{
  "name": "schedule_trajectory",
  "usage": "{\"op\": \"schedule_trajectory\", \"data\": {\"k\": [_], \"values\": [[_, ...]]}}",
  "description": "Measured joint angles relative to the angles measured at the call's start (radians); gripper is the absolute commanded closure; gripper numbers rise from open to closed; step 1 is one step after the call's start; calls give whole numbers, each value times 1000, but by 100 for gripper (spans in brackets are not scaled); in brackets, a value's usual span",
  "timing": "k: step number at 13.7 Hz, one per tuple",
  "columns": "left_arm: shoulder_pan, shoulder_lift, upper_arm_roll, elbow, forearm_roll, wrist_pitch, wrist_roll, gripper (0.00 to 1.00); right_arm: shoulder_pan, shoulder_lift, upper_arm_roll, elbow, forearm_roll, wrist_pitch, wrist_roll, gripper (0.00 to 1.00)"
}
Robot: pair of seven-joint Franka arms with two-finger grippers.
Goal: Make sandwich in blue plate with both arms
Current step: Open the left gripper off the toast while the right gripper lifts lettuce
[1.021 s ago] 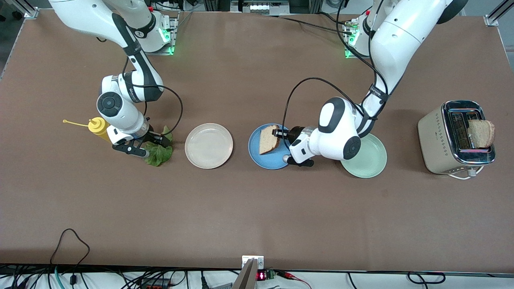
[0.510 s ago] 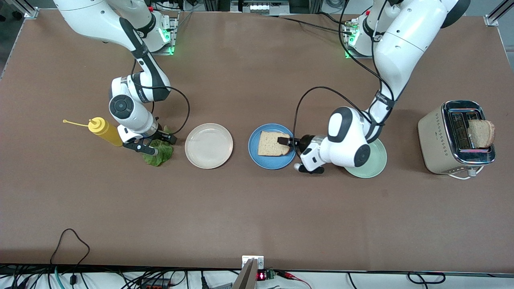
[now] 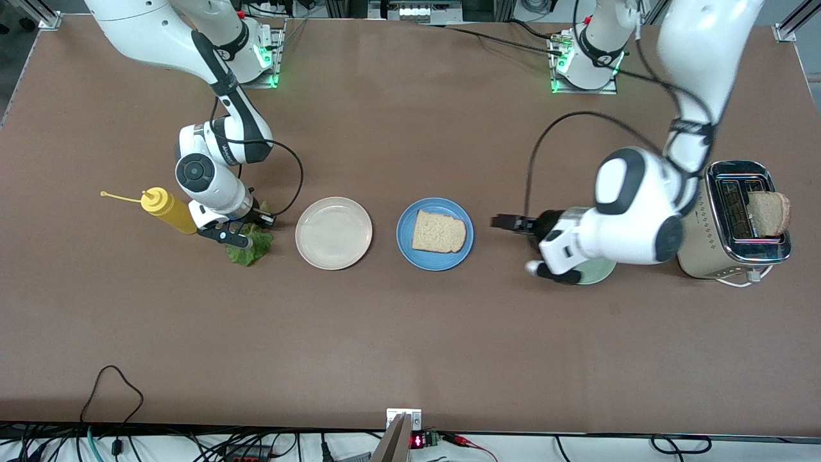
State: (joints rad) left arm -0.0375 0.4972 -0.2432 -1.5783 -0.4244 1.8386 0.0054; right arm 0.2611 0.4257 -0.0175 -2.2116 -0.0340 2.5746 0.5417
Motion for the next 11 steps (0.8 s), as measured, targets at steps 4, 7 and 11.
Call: {"op": "schedule_trajectory", "data": {"k": [4, 7, 11], "values": [[134, -81, 16, 1, 281, -31, 0, 0, -21, -32, 0, 34, -2, -70, -143, 100], [213, -142, 26, 11, 401, -64, 1, 0, -39, -108, 9, 101, -1, -185, -410, 100], [116, -257, 196, 22, 429, -71, 3, 0, -55, -175, 144, 131, -2, -215, -656, 100]]}}
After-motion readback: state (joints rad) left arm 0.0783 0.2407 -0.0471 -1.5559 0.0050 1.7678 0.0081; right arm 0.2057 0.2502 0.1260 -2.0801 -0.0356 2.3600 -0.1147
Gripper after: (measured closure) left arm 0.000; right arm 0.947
